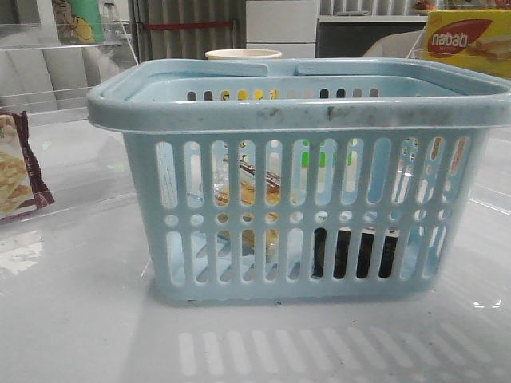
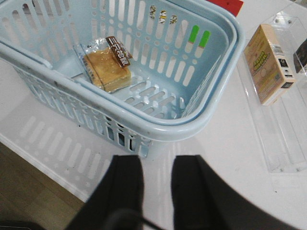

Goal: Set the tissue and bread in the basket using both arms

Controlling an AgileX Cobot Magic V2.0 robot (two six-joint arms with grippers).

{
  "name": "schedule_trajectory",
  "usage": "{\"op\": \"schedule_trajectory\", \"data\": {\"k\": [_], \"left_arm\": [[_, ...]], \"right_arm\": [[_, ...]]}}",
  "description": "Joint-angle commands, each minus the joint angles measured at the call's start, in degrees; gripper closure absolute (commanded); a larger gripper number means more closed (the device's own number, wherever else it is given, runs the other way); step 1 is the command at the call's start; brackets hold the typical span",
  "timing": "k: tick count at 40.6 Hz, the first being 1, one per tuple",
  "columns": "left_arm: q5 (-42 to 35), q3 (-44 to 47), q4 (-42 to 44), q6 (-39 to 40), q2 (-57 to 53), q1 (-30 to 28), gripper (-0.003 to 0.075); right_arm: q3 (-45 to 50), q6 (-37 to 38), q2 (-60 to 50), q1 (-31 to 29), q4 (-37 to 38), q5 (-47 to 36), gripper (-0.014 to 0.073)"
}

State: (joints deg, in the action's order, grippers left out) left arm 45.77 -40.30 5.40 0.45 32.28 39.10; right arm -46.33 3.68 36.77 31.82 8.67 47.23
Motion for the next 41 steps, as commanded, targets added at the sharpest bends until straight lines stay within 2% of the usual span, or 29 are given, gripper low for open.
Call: {"op": "schedule_trajectory", "data": {"k": [1,5,34,37,41], "left_arm": [[-5.14,-1.60,0.71,0.78,0.34,0.31,0.0630],[-5.41,-1.60,1.18,0.78,0.34,0.31,0.0629],[-5.26,-1.50,0.92,0.78,-0.42,0.31,0.0629],[-5.26,-1.50,0.48,0.78,-1.87,-0.87,0.0629],[-6.28,-0.28,0.54,0.78,-5.18,-5.57,0.0629]], "right_arm": [[-1.46,0.07,-0.12,-0.03,1.35,-3.64,0.0475],[-1.46,0.07,-0.12,-0.03,1.35,-3.64,0.0543],[-1.46,0.07,-0.12,-0.03,1.40,-3.64,0.0537],[-1.46,0.07,-0.12,-0.03,1.40,-3.72,0.0537],[-1.46,0.07,-0.12,-0.03,1.40,-3.72,0.0537]]}}
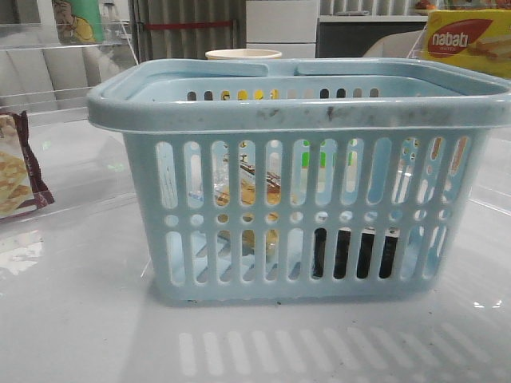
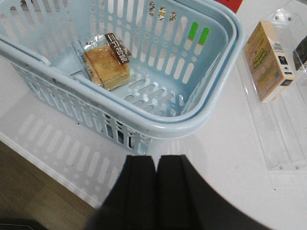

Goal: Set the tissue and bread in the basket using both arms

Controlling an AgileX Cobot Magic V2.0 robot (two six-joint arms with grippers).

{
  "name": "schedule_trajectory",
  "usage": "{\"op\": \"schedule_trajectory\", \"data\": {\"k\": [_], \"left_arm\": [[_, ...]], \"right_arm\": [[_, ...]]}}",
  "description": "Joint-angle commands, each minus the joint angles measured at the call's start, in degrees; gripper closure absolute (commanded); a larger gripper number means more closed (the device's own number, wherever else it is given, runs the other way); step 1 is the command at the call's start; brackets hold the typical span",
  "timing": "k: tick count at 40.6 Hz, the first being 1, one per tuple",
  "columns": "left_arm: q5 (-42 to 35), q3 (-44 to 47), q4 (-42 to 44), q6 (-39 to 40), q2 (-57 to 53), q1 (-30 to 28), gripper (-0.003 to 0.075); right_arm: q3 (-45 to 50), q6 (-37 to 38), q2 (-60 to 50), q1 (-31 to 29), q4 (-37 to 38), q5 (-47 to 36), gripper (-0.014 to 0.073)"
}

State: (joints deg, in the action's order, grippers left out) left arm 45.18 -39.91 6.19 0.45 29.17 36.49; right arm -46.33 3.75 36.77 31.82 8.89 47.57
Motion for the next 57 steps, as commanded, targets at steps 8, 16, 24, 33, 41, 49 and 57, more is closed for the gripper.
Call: {"op": "schedule_trajectory", "data": {"k": [8,16,24,33,41,49,57], "left_arm": [[-17.37,7.84,-1.84,-0.45,-10.68,-15.40,0.0621],[-24.14,18.66,-12.00,-14.11,-18.63,-25.15,0.0620],[-31.31,27.32,-12.22,-14.76,-25.62,-28.43,0.0621],[-44.43,37.75,-12.22,-14.76,-29.65,-28.40,0.0621],[-49.51,40.26,-13.42,-14.66,-30.59,-28.70,0.0621],[-50.18,40.26,-14.57,-14.66,-30.59,-30.65,0.0621],[-50.18,40.26,-14.57,-14.66,-30.59,-31.49,0.0621]], "right_arm": [[-1.46,0.01,-0.12,-0.03,1.18,-4.06,0.0537],[-1.46,0.01,-0.12,-0.03,1.18,-4.06,0.0537],[-1.46,0.01,-0.12,-0.03,1.18,-4.06,0.0537],[-1.46,0.01,-0.12,-0.03,1.18,-4.06,0.0537],[-1.46,0.01,-0.05,-0.03,1.18,-4.12,0.0537],[-1.46,0.01,-0.05,-0.03,1.18,-4.12,0.0537],[-1.46,0.01,-0.05,-0.03,1.18,-4.12,0.0537]]}}
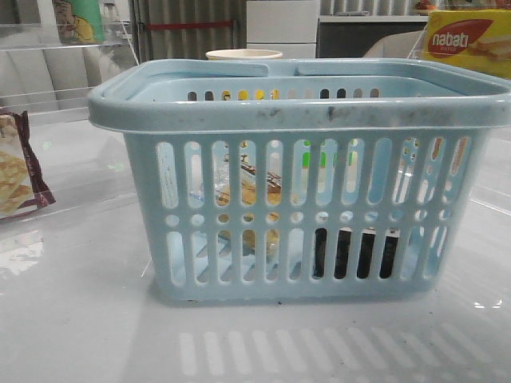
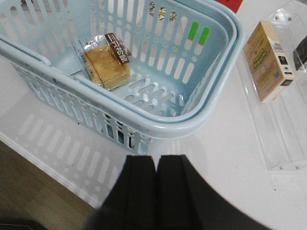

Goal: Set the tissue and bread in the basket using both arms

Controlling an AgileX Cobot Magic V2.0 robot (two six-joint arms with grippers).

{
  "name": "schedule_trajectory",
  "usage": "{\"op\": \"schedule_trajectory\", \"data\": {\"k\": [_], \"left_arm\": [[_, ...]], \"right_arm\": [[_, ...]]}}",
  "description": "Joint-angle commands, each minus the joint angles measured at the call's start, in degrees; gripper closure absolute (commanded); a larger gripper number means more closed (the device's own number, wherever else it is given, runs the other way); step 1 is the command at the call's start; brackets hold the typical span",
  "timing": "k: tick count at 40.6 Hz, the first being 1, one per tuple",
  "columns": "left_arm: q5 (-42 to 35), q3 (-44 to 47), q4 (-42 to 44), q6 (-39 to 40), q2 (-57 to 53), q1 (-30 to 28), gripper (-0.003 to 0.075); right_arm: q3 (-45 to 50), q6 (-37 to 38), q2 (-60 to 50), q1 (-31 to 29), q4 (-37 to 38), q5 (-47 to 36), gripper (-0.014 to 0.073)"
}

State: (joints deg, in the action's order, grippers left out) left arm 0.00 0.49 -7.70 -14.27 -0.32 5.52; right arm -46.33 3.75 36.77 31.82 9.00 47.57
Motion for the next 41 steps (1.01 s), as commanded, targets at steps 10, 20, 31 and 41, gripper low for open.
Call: {"op": "schedule_trajectory", "data": {"k": [10,20,31,41], "left_arm": [[-5.00,-0.14,-0.67,0.06,-1.10,-1.62,0.0621],[-5.00,-0.14,-0.67,0.06,-1.10,-1.62,0.0621],[-5.00,-0.14,-0.67,0.06,-1.10,-1.62,0.0621],[-5.00,-0.14,-0.67,0.06,-1.10,-1.62,0.0621]], "right_arm": [[-1.46,0.01,-0.05,-0.03,1.07,-4.12,0.0537],[-1.46,0.01,-0.05,-0.03,1.07,-4.12,0.0537],[-1.46,0.01,-0.05,-0.03,1.07,-4.12,0.0537],[-1.15,0.01,-0.31,0.05,0.91,-4.44,0.0537]]}}
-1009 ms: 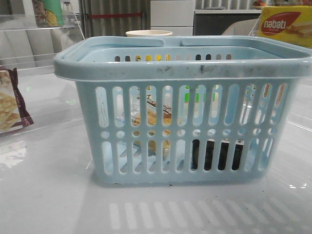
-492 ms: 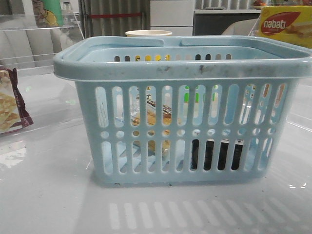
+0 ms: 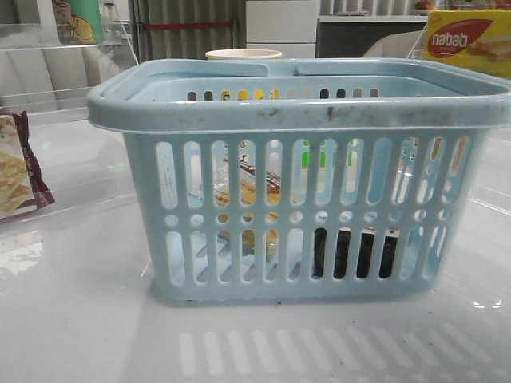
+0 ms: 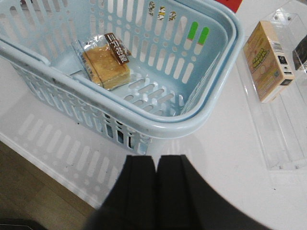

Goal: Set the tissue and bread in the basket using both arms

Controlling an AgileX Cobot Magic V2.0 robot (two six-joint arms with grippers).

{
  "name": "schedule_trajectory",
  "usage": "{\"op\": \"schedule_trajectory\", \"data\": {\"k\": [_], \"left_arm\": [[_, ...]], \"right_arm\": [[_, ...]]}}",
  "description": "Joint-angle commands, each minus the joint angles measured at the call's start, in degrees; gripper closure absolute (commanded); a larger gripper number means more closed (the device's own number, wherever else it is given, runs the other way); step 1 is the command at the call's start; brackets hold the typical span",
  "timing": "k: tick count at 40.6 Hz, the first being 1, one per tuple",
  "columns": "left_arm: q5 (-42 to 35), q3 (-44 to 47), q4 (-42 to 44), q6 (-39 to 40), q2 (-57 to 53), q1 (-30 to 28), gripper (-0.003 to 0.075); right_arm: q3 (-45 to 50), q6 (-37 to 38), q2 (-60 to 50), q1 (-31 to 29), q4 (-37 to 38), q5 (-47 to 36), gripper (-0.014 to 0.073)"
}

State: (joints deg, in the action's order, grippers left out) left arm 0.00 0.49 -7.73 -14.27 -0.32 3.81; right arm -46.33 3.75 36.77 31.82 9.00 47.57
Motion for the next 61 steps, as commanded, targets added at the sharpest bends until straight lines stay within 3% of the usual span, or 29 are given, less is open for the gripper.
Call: {"op": "schedule_trajectory", "data": {"k": [1,5,11,22,32,50,61], "left_arm": [[-5.00,-0.14,-0.65,0.06,-1.10,0.08,0.0621],[-5.00,-0.14,-0.65,0.06,-1.10,0.08,0.0621],[-5.00,-0.14,-0.65,0.06,-1.10,0.08,0.0621],[-5.00,-0.14,-0.65,0.06,-1.10,0.08,0.0621],[-5.00,-0.14,-0.65,0.06,-1.10,0.08,0.0621],[-5.00,-0.14,-0.65,0.06,-0.98,0.08,0.0621],[-5.00,-0.14,-0.65,0.06,-0.98,0.08,0.0621]], "right_arm": [[-0.89,0.01,-0.98,0.03,1.03,-4.71,0.0537],[1.84,0.01,-3.69,-3.95,2.42,-7.38,0.0537],[11.03,0.01,-11.79,-12.31,1.82,-19.25,0.0537],[31.78,0.01,-30.19,-25.75,-2.28,-35.26,0.0537],[46.64,0.01,-38.53,-33.74,-9.00,-45.96,0.0537],[47.74,0.01,-38.40,-34.48,-9.00,-45.53,0.0537],[48.09,-0.10,-38.40,-34.48,-4.89,-51.83,0.0537]]}}
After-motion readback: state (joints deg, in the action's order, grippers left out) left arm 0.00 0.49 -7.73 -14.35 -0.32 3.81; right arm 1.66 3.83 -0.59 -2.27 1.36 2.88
